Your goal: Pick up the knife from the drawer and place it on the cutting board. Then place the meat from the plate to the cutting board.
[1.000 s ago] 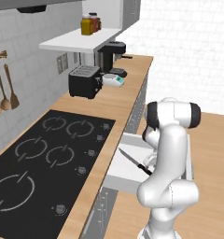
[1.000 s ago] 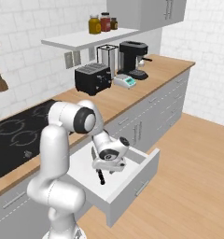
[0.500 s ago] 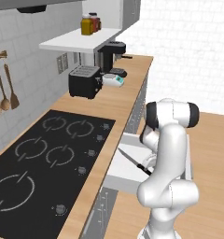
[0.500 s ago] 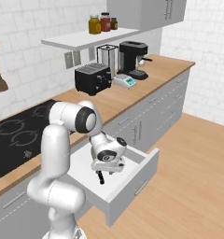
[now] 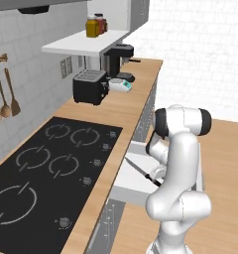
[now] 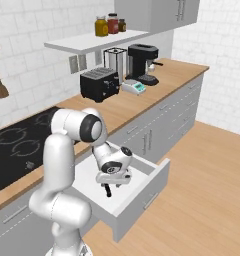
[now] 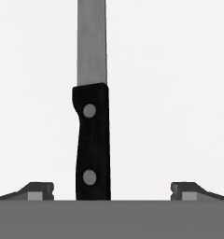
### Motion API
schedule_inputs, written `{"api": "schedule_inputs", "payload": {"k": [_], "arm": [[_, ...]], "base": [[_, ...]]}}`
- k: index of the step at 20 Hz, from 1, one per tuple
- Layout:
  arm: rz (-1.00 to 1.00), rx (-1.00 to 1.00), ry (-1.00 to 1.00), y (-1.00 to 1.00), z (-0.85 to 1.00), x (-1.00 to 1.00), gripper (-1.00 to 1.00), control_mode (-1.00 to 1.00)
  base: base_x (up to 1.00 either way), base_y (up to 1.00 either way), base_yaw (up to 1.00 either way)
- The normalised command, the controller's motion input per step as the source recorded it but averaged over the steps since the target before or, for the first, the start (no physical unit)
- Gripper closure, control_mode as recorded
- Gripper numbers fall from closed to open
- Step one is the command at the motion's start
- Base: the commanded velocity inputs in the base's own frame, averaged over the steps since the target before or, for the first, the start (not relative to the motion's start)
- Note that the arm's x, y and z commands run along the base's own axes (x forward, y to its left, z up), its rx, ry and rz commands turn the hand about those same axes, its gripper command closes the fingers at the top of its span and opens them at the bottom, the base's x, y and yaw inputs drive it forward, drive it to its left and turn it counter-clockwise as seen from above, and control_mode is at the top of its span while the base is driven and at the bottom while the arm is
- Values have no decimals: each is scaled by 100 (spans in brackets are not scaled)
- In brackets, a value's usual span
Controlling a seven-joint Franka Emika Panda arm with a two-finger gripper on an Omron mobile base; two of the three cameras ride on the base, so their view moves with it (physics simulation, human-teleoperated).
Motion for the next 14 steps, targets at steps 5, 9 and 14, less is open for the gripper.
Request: {"api": "schedule_inputs", "payload": {"k": [5, 9, 14], "arm": [[0, -3, -3, 5, -1, -25, -100, -100], [0, 0, -3, 12, 0, -11, -100, -100], [0, -2, 0, 13, 0, -2, -100, -100]], "base": [[0, 0, 0], [0, 0, 0], [0, 0, 0]]}}
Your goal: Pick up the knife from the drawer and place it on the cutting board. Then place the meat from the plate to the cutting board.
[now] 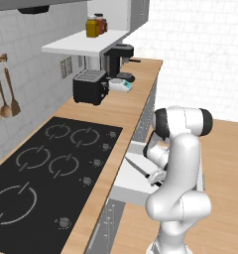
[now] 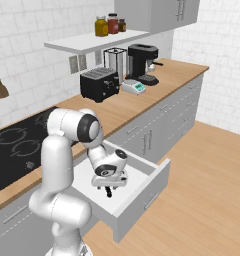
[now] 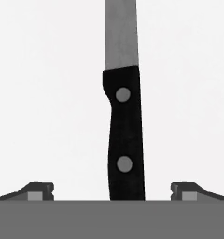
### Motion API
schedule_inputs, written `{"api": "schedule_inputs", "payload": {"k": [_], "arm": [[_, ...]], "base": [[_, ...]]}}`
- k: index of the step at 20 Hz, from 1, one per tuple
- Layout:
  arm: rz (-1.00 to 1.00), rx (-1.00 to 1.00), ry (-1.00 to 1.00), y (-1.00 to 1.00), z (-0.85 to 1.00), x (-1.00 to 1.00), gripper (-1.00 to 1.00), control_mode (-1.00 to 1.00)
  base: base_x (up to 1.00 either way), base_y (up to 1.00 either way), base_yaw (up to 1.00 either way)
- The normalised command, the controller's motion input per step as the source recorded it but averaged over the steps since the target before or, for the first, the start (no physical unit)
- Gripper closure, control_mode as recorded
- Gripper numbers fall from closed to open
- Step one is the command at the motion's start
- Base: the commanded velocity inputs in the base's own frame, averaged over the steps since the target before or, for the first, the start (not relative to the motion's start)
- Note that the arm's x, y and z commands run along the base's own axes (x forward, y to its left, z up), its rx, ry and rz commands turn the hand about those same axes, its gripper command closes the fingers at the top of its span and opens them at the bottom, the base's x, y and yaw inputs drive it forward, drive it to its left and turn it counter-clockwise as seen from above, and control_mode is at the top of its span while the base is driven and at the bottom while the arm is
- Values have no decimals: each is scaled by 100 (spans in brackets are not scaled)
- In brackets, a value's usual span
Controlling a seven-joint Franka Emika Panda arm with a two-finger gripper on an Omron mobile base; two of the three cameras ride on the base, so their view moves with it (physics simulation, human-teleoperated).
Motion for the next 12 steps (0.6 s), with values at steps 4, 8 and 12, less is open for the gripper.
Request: {"api": "schedule_inputs", "payload": {"k": [4, 8, 12], "arm": [[0, -9, 1, 0, -4, 2, -100, -100], [0, -7, -1, 0, -8, 0, -100, -100], [0, -1, -5, 0, -4, 0, -100, -100]], "base": [[0, 0, 0], [0, 0, 0], [0, 0, 0]]}}
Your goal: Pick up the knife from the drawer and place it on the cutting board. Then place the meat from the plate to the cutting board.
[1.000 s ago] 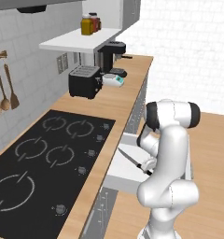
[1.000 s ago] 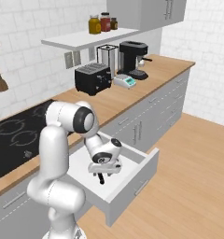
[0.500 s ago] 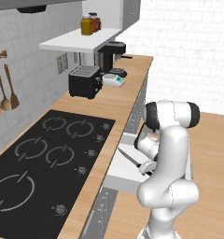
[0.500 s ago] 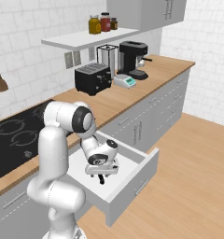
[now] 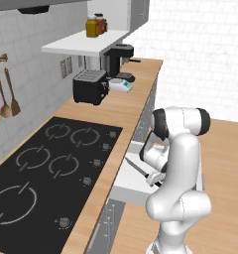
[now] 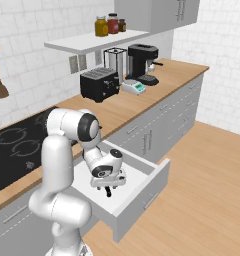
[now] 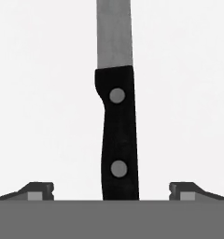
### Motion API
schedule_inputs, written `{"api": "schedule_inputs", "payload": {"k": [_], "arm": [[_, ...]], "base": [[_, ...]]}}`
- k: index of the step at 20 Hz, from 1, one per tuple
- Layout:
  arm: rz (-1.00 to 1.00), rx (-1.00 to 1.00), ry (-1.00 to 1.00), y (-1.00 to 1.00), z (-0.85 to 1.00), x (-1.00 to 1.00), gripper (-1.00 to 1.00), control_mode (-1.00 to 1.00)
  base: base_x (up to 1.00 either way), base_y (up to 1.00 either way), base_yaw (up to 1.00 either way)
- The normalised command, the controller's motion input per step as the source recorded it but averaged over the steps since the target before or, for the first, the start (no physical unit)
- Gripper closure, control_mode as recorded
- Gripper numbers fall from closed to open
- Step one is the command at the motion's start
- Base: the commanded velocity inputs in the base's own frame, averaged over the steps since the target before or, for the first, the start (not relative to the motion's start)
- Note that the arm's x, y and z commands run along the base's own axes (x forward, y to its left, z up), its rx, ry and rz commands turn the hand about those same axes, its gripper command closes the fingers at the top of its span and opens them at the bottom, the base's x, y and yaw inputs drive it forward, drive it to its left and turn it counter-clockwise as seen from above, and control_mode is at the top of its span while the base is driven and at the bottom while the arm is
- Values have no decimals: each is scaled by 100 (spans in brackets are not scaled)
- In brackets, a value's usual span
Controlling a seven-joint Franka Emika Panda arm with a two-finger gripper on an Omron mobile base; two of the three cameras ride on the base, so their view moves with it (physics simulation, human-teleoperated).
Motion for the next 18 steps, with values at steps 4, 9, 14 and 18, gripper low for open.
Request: {"api": "schedule_inputs", "payload": {"k": [4, 9, 14, 18], "arm": [[0, 0, -1, -10, -20, 0, -100, -100], [0, 0, 0, -20, -32, -2, -100, -100], [0, 0, 0, -9, -33, -2, 100, -100], [0, 0, -2, -2, -8, -6, 100, -100]], "base": [[0, 0, 0], [0, 0, 0], [0, 0, 0], [0, 0, 0]]}}
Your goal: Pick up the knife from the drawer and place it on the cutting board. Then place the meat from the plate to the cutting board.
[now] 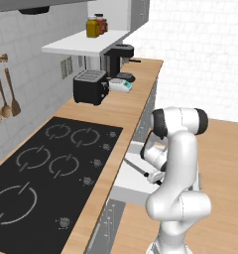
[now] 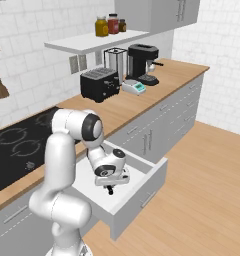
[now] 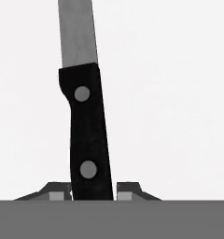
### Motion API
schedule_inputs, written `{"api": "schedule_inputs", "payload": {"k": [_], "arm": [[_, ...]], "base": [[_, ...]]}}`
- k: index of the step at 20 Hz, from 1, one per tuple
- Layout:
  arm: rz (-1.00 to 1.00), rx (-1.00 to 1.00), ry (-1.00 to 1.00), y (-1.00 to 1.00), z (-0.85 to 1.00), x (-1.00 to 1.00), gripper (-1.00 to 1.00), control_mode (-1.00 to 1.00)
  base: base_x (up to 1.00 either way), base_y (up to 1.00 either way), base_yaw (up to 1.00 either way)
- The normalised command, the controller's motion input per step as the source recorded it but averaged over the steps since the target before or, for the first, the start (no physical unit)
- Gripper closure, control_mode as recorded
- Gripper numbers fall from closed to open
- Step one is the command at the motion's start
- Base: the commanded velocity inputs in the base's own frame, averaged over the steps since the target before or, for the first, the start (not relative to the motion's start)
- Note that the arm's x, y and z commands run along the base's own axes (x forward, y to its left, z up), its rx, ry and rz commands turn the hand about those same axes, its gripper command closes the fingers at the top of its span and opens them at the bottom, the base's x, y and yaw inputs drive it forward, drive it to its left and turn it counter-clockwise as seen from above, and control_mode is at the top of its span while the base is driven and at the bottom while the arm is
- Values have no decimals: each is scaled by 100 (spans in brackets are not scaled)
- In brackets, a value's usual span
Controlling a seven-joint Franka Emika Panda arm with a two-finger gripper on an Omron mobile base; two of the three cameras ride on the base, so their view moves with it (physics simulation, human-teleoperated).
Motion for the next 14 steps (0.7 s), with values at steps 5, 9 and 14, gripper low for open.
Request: {"api": "schedule_inputs", "payload": {"k": [5, 9, 14], "arm": [[-1, 0, -1, -17, 9, -9, 100, -100], [0, 0, 0, -36, 65, -18, 100, -100], [0, 2, 0, -26, 99, -4, 100, -100]], "base": [[0, 0, 0], [0, 0, 0], [0, 0, 0]]}}
